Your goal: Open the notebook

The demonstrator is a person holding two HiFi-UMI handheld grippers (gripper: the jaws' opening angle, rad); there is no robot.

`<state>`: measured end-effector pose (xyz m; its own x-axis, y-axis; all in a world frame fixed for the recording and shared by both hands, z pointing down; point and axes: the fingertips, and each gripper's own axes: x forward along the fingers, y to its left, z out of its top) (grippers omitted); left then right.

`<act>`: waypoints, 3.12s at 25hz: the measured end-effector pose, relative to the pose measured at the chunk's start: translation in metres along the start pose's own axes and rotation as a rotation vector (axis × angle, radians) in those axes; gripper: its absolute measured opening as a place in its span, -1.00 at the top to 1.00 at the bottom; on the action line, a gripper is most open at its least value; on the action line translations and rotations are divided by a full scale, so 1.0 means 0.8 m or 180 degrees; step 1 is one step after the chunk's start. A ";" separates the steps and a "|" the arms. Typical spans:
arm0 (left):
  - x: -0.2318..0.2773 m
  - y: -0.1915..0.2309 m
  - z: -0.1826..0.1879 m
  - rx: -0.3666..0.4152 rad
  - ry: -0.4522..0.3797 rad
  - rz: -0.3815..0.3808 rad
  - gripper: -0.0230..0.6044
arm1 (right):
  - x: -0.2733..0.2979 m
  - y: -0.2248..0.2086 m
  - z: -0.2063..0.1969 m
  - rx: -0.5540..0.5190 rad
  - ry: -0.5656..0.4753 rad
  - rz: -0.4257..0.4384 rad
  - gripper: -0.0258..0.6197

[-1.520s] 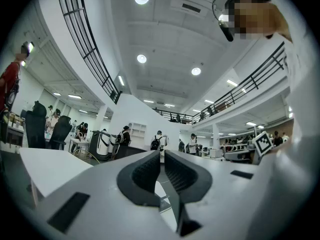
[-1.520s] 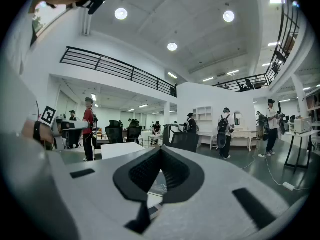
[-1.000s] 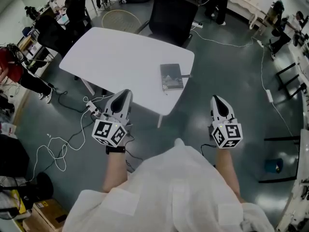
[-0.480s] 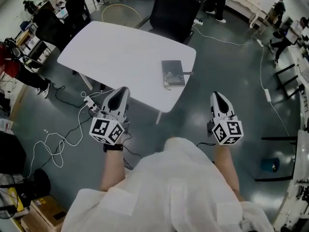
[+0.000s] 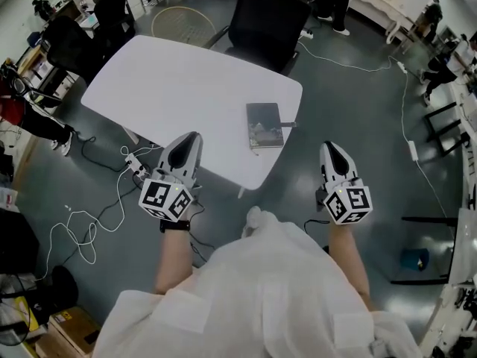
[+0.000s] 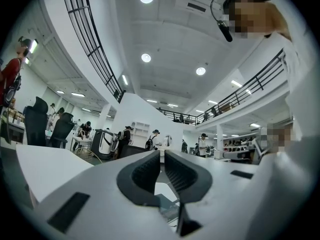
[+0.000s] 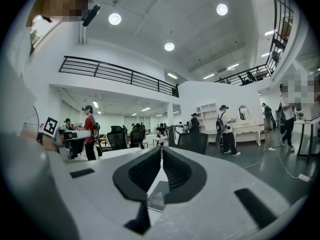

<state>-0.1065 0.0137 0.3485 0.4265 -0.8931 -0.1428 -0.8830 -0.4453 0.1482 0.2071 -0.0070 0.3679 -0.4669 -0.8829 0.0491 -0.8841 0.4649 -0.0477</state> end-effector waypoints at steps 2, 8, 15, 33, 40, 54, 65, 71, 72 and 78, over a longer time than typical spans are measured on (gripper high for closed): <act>0.028 0.002 -0.003 -0.0001 -0.0001 -0.0035 0.84 | 0.019 -0.014 0.001 -0.0009 0.0024 0.0017 0.90; 0.105 0.002 -0.011 0.0014 -0.0044 -0.0134 0.84 | 0.077 -0.055 -0.005 0.0033 0.0131 0.0123 0.83; 0.161 0.000 -0.022 0.0057 -0.0056 -0.0174 0.84 | 0.128 -0.072 -0.034 0.0003 0.0266 0.0304 0.76; 0.191 0.046 -0.075 -0.0056 -0.0075 -0.0186 0.84 | 0.209 -0.062 -0.143 0.0028 0.0949 0.0614 0.59; 0.194 0.062 -0.102 -0.0061 -0.0018 -0.0200 0.84 | 0.226 -0.063 -0.204 0.0082 0.1182 0.0583 0.49; 0.201 0.085 -0.141 -0.0083 0.0148 -0.0244 0.84 | 0.241 -0.064 -0.314 0.0347 0.1644 0.0461 0.43; 0.206 0.097 -0.162 -0.0107 0.0180 -0.0262 0.84 | 0.247 -0.065 -0.372 0.0507 0.1979 0.0436 0.39; 0.209 0.101 -0.165 -0.0090 0.0197 -0.0281 0.84 | 0.249 -0.067 -0.390 0.0667 0.2078 0.0395 0.39; 0.211 0.103 -0.166 -0.0086 0.0194 -0.0283 0.84 | 0.250 -0.068 -0.394 0.0664 0.2103 0.0401 0.39; 0.216 0.107 -0.171 -0.0098 0.0214 -0.0287 0.84 | 0.251 -0.071 -0.406 0.0691 0.2211 0.0397 0.39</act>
<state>-0.0816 -0.1879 0.4706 0.5169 -0.8512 -0.0910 -0.8346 -0.5248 0.1678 0.1571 -0.1892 0.7042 -0.5321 -0.5459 0.6472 -0.8335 0.4721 -0.2871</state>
